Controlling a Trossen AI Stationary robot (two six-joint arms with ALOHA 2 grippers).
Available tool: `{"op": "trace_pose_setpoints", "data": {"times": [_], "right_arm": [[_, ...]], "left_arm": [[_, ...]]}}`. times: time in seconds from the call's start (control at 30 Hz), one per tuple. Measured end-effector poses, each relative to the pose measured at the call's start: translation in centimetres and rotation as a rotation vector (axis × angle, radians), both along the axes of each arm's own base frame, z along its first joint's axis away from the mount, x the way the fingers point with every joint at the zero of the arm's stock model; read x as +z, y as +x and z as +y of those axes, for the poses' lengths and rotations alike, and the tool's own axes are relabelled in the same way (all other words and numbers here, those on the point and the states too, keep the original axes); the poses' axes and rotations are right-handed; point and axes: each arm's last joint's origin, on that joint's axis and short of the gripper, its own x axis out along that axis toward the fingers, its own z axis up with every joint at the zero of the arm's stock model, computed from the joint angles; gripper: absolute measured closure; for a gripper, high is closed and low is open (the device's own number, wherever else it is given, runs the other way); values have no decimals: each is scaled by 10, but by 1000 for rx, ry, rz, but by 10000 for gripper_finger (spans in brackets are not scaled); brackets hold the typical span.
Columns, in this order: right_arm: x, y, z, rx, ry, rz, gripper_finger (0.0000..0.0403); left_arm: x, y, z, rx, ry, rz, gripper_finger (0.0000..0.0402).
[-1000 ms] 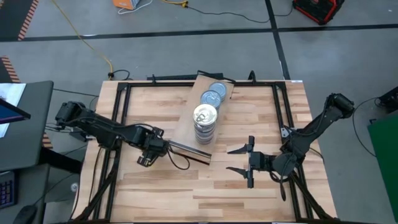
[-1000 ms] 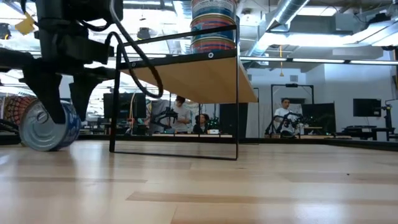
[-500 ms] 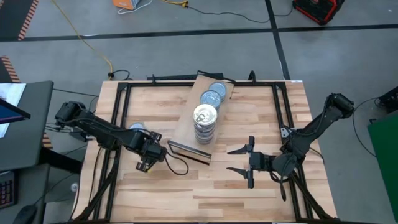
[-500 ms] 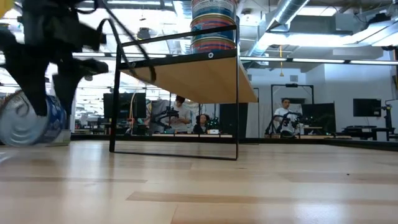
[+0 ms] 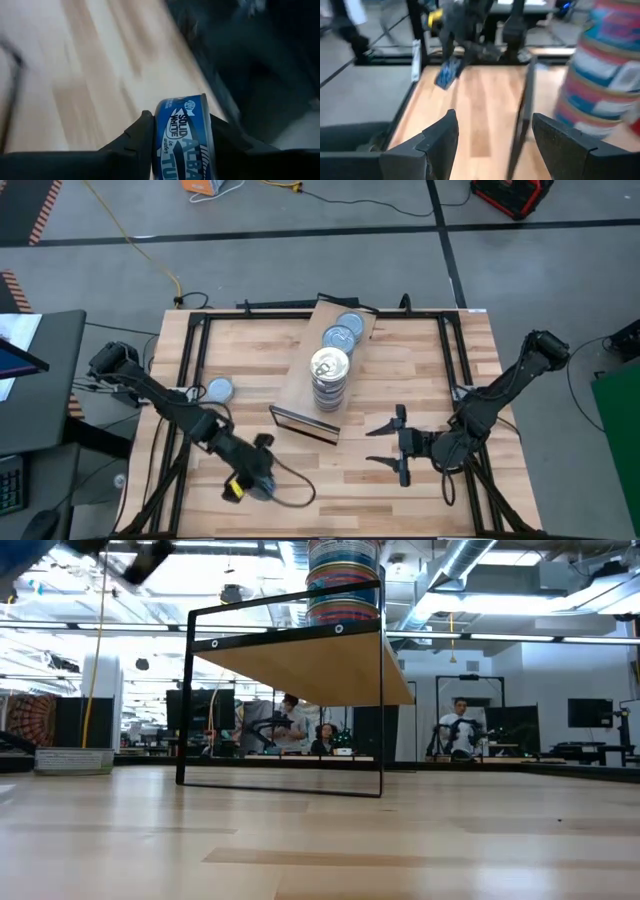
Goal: Stack canned seafood by type on shelf
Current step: Stack the blue tuna can on top of the blue tuna can on the shelf
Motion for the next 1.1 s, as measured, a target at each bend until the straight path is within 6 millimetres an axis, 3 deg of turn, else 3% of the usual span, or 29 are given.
{"op": "trace_pose_setpoints", "data": {"times": [0.27, 0.6, 1.1], "right_arm": [[-19, 28, 9, 0, -207, -34, 121], [-32, 54, 25, -6, -402, -177, 121], [-42, 71, 23, -54, -339, -212, 121]], "left_arm": [[29, 10, -16, 170, 197, -503, 265], [56, 8, -25, 299, 294, -824, 264], [33, 41, -46, 397, 606, -1113, 264]]}}
